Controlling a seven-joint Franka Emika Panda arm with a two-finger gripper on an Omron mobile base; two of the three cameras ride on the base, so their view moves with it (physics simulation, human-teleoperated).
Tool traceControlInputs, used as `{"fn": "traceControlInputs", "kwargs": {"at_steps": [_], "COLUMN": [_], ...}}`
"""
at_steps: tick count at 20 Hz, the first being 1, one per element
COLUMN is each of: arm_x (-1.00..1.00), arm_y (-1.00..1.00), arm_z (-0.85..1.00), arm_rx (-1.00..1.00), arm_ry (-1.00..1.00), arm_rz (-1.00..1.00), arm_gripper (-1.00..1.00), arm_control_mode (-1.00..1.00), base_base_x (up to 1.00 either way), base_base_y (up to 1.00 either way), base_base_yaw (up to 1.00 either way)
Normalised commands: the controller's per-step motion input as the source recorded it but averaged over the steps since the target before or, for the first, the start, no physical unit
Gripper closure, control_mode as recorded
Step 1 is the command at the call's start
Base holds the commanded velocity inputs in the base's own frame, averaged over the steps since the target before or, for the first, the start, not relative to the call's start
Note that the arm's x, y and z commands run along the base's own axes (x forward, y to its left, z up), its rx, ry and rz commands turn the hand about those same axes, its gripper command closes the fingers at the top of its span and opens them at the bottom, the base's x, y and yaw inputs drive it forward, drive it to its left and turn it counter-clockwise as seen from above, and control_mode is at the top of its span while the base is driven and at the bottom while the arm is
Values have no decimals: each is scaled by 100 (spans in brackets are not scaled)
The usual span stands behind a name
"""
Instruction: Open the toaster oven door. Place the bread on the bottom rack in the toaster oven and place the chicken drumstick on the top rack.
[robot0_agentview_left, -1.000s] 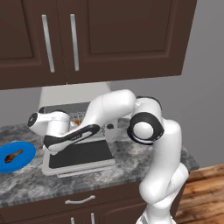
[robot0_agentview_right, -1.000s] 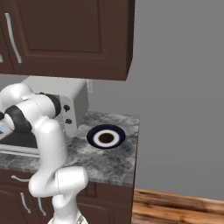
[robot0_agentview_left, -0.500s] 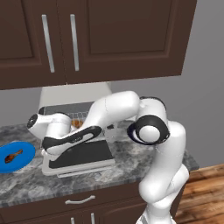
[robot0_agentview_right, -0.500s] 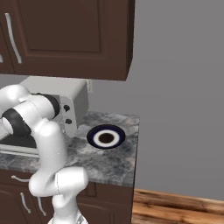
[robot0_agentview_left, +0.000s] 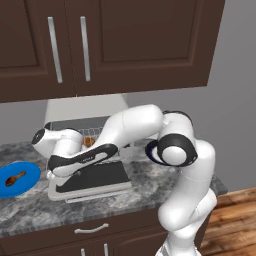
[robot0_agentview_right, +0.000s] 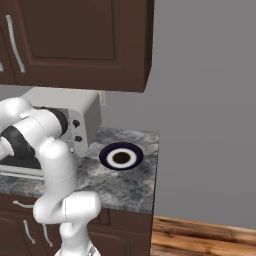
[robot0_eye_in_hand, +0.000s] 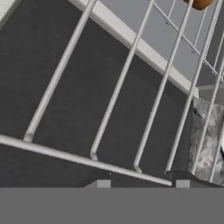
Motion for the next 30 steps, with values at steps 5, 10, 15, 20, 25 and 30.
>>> {"fn": "traceControlInputs", "kwargs": {"at_steps": [5, 10, 15, 20, 25, 30], "arm_x": [-34, -43, -38, -34, -36, -40], "arm_y": [0, 0, 0, -2, -21, -33], "arm_z": [20, 31, 27, 21, 21, 20], "arm_rx": [0, 1, 7, 9, 8, 9], "arm_ry": [0, 0, 0, 1, 0, 0], "arm_rz": [0, 0, 0, 0, 0, 0], "arm_gripper": [100, 100, -100, -100, -100, -100], "arm_control_mode": [-100, -100, -100, -100, -100, -100], "base_base_x": [0, 0, 0, 0, 0, 0], "base_base_y": [0, 0, 0, 0, 0, 0], "base_base_yaw": [0, 0, 0, 0, 0, 0]}}
